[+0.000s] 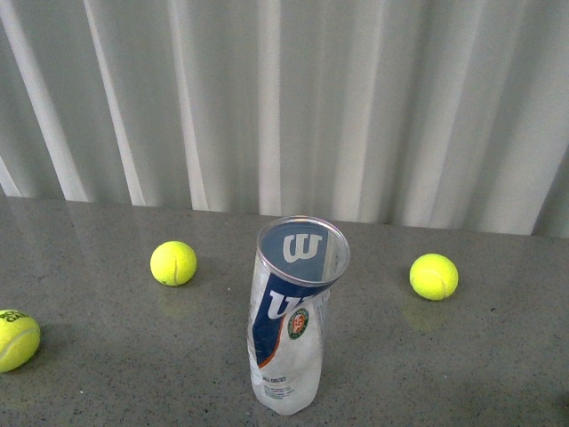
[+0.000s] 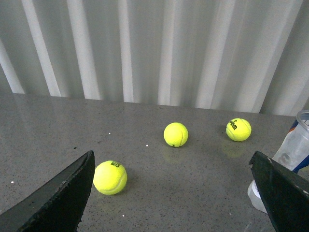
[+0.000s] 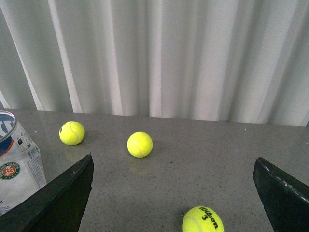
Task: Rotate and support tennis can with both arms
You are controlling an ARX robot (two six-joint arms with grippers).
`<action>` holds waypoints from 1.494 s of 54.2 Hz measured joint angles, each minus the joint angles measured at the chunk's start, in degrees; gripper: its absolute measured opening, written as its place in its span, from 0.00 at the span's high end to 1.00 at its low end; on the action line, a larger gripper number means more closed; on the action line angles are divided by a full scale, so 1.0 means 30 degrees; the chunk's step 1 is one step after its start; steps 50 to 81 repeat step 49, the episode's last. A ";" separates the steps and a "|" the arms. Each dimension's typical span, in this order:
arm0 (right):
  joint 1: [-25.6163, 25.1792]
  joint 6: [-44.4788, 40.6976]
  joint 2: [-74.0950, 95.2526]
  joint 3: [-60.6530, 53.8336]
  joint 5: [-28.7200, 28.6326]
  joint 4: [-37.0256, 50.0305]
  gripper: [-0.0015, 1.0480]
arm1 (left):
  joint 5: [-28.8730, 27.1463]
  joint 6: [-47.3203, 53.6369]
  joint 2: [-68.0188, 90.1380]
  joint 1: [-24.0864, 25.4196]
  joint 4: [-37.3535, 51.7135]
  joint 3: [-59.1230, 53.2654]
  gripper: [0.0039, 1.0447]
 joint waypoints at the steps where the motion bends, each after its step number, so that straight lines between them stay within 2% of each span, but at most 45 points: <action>1: 0.0000 0.0000 0.0000 0.0000 0.0000 0.0000 0.07 | 0.0007 0.0000 0.0000 0.0000 0.0000 0.0000 0.06; 81: 0.0000 0.0000 0.0000 0.0000 0.0000 0.0000 0.07 | 0.0007 0.0000 0.0000 0.0000 0.0000 0.0000 0.06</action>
